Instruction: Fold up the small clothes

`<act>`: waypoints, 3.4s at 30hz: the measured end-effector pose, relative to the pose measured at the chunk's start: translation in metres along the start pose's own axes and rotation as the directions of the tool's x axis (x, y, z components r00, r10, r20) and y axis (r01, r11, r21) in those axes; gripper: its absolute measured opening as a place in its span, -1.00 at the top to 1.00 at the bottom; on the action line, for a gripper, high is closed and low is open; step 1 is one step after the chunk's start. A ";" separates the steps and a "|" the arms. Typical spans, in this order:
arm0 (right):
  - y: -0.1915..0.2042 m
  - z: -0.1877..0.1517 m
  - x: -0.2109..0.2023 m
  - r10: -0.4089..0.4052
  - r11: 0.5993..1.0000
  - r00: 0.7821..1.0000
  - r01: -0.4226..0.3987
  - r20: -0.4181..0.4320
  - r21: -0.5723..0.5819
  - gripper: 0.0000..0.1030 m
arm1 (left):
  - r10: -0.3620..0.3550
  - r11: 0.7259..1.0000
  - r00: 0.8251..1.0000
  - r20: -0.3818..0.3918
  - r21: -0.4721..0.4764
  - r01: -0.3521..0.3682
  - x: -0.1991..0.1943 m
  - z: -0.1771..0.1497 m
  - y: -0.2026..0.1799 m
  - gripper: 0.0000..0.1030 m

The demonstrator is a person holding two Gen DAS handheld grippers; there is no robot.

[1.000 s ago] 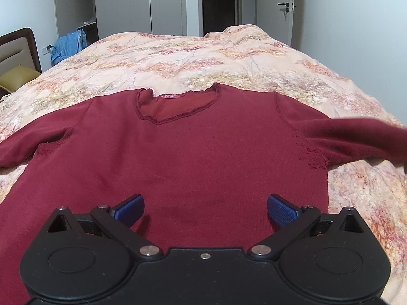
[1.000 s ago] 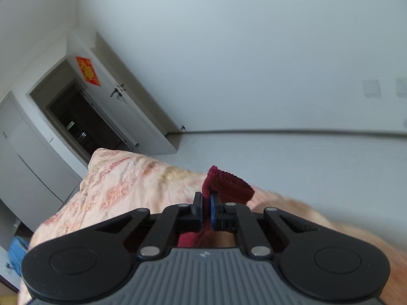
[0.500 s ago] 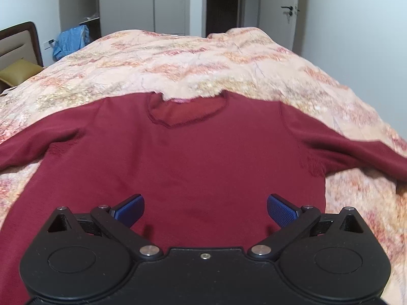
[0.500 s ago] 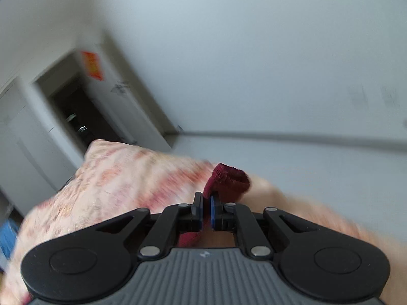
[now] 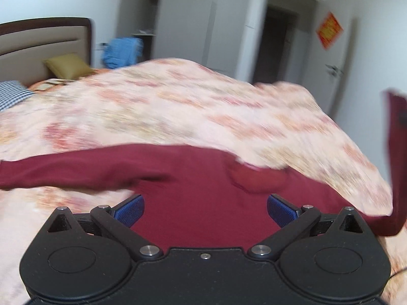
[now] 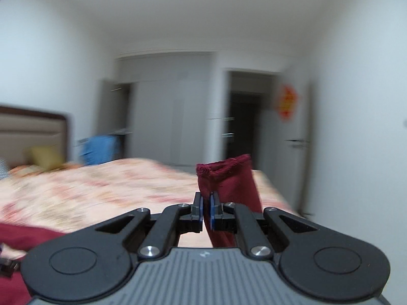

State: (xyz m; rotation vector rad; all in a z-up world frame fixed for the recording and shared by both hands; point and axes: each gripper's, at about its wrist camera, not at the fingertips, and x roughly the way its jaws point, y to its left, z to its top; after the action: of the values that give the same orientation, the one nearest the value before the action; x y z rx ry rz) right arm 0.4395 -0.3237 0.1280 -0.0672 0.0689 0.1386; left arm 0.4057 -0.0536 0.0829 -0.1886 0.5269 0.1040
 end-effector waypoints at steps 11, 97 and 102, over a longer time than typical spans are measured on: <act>0.199 -0.059 0.064 0.313 0.925 0.902 -0.361 -0.298 -0.119 0.88 | 0.160 0.979 0.987 -0.005 -0.124 -0.160 0.005 0.007 0.106 -0.99; -0.094 -0.134 -0.029 0.219 0.920 0.869 -0.032 -0.445 0.391 -0.05 | -0.190 0.933 0.976 0.111 0.329 0.144 0.099 0.028 -0.045 0.91; -0.125 -0.130 0.011 0.342 0.815 0.856 -0.066 -0.387 0.576 -0.14 | -0.199 0.929 0.973 0.121 0.341 0.147 0.096 0.028 -0.044 0.91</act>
State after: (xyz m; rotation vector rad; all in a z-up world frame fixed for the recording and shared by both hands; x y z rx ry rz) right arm 0.4593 -0.4547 0.0056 0.4912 0.6147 0.3221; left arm 0.5081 -0.0858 0.0648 0.1014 0.3647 -0.1426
